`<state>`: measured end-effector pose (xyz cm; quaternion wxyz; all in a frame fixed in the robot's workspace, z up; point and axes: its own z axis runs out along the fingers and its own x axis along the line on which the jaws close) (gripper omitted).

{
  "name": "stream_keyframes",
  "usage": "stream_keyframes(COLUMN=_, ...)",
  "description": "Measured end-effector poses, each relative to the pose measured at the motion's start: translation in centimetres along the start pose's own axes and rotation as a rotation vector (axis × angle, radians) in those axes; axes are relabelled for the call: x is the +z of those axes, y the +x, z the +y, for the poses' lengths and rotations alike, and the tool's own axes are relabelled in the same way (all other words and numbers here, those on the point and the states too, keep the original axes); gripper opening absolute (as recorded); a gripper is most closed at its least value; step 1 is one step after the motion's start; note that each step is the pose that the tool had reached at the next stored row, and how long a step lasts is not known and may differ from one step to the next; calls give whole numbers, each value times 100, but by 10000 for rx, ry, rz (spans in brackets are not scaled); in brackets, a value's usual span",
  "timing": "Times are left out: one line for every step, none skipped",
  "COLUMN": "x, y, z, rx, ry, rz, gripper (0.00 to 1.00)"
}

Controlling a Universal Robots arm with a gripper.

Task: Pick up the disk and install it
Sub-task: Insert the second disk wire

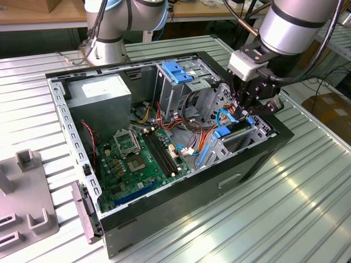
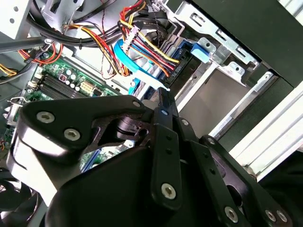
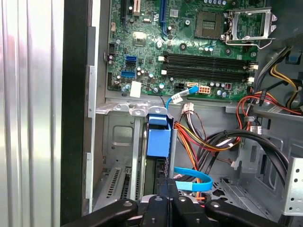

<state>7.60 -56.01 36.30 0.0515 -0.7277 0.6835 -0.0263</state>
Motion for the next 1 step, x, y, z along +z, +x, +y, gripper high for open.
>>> stream_keyframes(x=-1, y=0, z=0, rx=0, ry=0, rz=1, gripper=10)
